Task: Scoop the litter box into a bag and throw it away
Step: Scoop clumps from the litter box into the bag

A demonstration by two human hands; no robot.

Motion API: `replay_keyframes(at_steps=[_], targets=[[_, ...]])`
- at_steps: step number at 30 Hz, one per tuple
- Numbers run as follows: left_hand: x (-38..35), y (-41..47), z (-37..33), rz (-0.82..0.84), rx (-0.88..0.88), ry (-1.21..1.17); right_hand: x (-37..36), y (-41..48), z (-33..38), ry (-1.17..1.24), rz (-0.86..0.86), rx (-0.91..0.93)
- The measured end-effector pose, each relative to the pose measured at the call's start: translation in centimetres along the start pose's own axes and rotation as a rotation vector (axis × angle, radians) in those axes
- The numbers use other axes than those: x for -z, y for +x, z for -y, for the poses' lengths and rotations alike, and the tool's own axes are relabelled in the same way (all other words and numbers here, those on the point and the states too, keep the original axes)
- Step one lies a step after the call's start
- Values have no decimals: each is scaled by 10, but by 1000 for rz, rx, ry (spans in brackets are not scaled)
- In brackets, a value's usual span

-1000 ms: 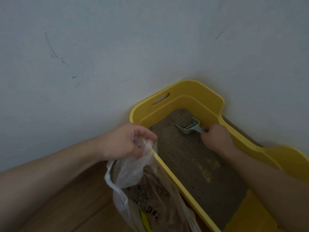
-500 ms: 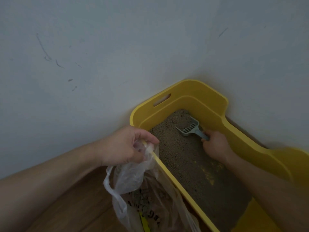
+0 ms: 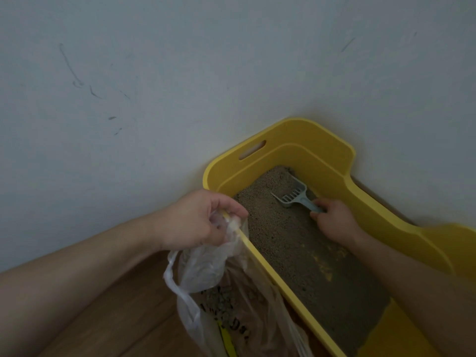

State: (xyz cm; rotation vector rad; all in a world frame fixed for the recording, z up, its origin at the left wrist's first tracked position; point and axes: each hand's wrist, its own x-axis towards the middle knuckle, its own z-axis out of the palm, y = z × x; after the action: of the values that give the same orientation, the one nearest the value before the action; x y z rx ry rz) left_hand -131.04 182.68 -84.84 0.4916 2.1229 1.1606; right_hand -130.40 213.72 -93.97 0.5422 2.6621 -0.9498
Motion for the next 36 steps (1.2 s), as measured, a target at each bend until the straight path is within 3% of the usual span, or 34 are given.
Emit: replay_keyframes(at_steps=[6, 26, 36], targets=[[1, 1, 1, 4, -2, 6, -1, -2, 6, 87, 57, -58], [1, -1, 4, 25, -12, -54, 14, -1, -1, 129, -26, -138], [0, 1, 3, 12, 9, -28, 2, -4, -1, -31, -157, 3]])
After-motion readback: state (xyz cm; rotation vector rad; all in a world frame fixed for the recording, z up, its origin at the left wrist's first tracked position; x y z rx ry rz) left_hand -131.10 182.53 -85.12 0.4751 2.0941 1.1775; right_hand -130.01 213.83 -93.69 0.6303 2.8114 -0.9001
